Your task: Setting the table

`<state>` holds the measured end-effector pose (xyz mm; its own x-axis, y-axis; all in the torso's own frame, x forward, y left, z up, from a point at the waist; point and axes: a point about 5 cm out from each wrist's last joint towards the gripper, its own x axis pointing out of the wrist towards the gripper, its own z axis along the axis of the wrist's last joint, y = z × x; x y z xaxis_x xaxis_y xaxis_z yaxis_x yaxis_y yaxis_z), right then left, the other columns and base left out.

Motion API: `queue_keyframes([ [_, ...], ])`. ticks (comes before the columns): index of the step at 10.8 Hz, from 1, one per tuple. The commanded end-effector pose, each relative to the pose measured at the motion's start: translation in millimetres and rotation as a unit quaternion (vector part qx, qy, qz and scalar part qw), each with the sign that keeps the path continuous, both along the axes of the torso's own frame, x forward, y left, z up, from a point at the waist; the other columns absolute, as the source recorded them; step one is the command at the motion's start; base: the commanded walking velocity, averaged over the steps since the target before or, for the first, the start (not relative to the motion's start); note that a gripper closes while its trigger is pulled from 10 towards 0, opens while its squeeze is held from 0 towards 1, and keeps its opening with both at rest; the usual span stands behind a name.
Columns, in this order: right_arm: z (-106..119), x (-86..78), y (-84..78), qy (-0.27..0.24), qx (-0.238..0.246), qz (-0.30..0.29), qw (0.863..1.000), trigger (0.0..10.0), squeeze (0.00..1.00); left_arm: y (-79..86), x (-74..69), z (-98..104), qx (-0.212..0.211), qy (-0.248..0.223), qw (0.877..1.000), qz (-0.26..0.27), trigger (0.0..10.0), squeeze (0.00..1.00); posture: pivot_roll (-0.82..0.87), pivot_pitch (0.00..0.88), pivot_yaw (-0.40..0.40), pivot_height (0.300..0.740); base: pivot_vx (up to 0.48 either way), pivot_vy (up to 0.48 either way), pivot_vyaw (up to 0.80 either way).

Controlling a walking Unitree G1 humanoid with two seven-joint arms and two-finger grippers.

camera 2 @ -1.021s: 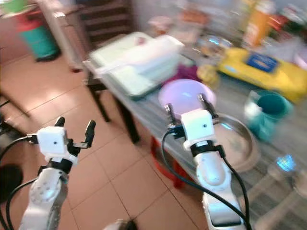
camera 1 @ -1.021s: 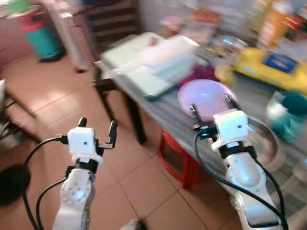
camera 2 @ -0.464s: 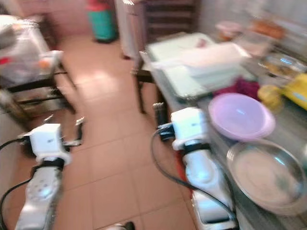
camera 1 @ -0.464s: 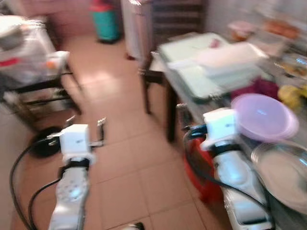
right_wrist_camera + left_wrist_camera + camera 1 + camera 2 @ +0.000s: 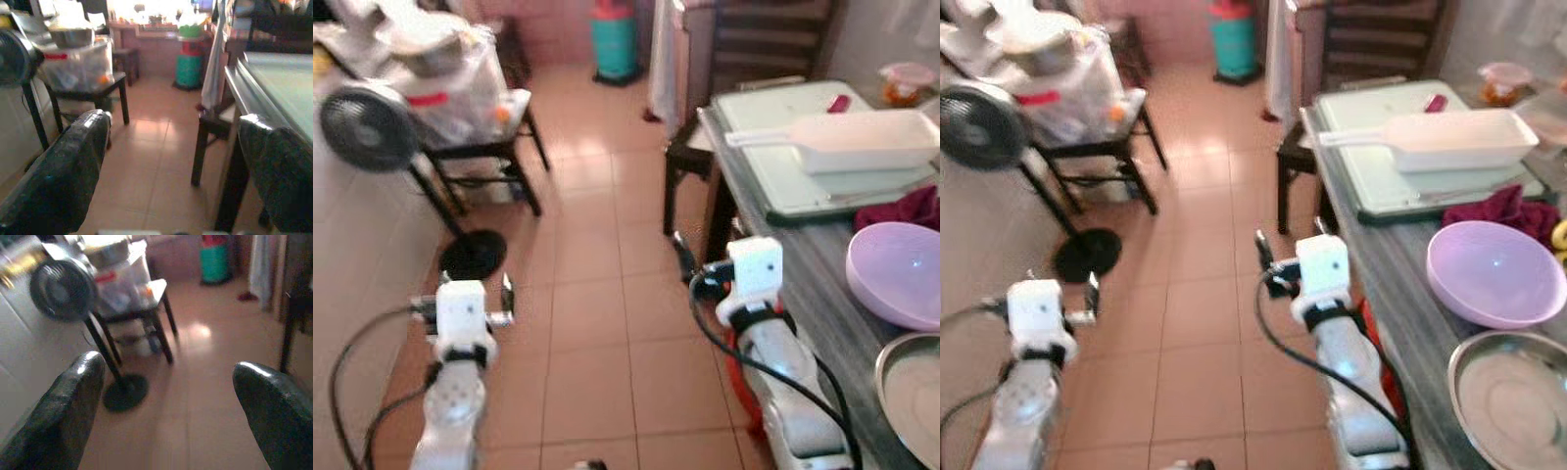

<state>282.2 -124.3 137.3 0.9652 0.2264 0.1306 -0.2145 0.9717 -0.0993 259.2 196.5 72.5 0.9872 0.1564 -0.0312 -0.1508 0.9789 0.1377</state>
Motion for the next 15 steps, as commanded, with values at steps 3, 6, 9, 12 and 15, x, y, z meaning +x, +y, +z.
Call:
queue_keyframes([
  [3,-43,-0.5,-7.5,0.102,0.042,-0.010,0.994,10.0,0.00,2.3,-11.3,-46,0.008,0.086,0.996,-0.017,10.0,0.00,-0.06,0.127,0.085,0.740,0.000,0.000,0.00],
  [6,-87,-5.7,-16.2,0.171,-0.007,-0.009,0.985,10.0,0.00,5.1,-16.9,-84,0.005,0.179,0.984,-0.025,10.0,0.00,-0.06,0.112,0.072,0.740,0.000,0.000,0.00],
  [9,-93,-3.9,-15.6,0.183,0.021,0.000,0.983,10.0,0.00,7.5,-10.5,-83,0.006,0.170,0.985,-0.020,10.0,0.00,-0.06,0.109,0.071,0.740,0.000,0.091,0.00],
  [12,-97,-6.2,-13.6,0.184,0.016,0.004,0.983,10.0,0.00,6.3,-9.8,-86,0.006,0.170,0.985,-0.022,10.0,0.00,-0.06,0.115,0.075,0.740,0.000,0.289,0.00],
  [15,-98,-5.1,-13.4,0.178,0.016,0.004,0.984,10.0,0.00,9.2,-10.2,-88,0.009,0.169,0.985,-0.021,10.0,0.00,-0.06,0.119,0.080,0.740,0.000,0.306,0.00],
])
